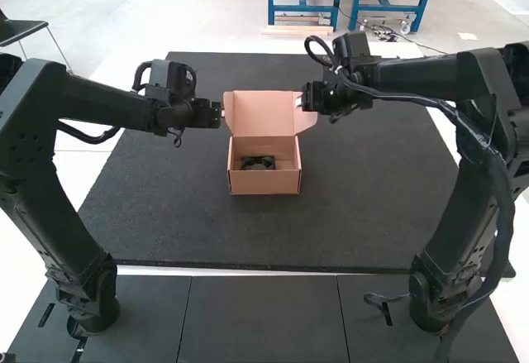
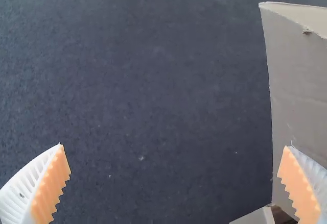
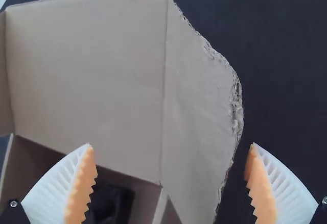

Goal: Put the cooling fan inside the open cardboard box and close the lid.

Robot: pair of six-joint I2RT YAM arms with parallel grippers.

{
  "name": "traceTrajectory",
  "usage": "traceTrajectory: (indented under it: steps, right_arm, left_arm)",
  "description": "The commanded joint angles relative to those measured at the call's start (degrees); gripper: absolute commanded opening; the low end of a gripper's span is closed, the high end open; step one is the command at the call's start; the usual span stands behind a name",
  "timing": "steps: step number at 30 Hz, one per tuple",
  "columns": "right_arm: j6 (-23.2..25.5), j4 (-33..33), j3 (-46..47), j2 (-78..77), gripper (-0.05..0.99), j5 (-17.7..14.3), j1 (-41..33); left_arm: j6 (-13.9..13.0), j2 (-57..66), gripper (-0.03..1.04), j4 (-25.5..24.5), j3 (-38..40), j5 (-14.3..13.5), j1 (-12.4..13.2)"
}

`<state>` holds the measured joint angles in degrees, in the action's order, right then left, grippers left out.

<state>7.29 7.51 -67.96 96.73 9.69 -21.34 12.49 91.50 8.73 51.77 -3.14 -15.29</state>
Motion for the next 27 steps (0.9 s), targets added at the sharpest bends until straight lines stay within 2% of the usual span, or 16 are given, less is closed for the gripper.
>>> traceTrajectory:
  steps: [1, 8, 12, 19, 23, 27]
  right_arm:
    - [1.15, -1.44, -1.47, -0.22, 0.6, -0.03, 0.95]
    - [1.15, -2.41, -1.47, -0.22, 0.47, -0.64, 0.95]
    - [1.06, -2.94, -1.38, -0.22, 0.34, -0.64, 0.95]
    - [1.15, -3.46, -1.03, -0.22, 0.21, -0.55, 0.69]
    - [1.15, -3.38, -0.68, -0.22, 0.17, 0.06, 0.51]
    - [1.06, -3.46, -0.33, -0.22, 0.07, 1.03, 0.34]
  left_arm:
    - [0.52, -0.01, 0.96, 0.06, 2.2, 0.68, -0.62]
    - [0.52, 0.08, 0.96, 0.06, 1.93, 0.68, -1.23]
    - [0.6, -0.01, 0.96, 0.15, 1.93, 0.68, -1.5]
    - [0.6, -0.01, 0.96, 0.15, 1.93, 0.68, -1.85]
    - [0.6, -0.01, 0.96, 0.06, 1.93, 0.68, -1.85]
    - [0.6, -0.01, 0.96, -0.12, 1.93, 0.94, -1.76]
